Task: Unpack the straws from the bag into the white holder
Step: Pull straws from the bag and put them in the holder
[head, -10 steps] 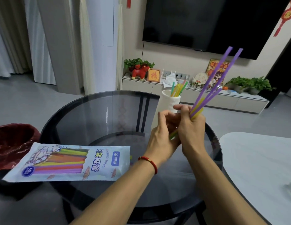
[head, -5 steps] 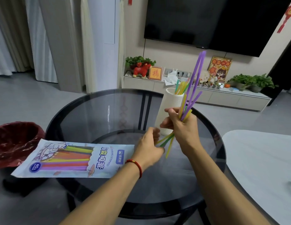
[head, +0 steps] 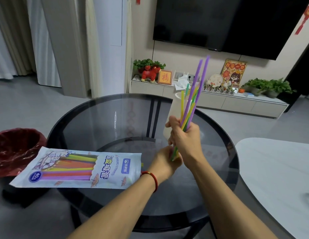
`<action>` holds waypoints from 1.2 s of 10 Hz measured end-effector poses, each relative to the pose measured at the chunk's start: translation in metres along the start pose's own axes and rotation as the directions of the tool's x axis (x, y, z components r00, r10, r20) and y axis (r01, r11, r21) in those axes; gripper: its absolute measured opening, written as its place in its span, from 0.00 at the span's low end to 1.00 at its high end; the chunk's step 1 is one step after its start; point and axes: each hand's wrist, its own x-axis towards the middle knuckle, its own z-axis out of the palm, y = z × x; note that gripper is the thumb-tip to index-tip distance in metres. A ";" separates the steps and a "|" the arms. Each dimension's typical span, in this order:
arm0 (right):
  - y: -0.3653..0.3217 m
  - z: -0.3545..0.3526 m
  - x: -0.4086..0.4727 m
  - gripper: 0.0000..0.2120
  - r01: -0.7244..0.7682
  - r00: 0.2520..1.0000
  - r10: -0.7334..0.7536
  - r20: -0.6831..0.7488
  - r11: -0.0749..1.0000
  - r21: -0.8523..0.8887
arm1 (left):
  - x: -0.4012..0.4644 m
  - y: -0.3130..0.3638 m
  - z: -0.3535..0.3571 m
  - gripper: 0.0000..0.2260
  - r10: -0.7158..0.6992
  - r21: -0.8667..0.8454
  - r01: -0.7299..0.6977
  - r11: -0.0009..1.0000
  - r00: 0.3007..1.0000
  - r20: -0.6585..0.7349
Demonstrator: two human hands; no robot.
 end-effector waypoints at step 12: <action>-0.007 -0.010 -0.014 0.11 0.053 0.998 -0.052 0.037 0.998 -0.023 | 0.005 -0.002 0.005 0.15 0.059 -0.151 -0.055 0.987 0.998 0.023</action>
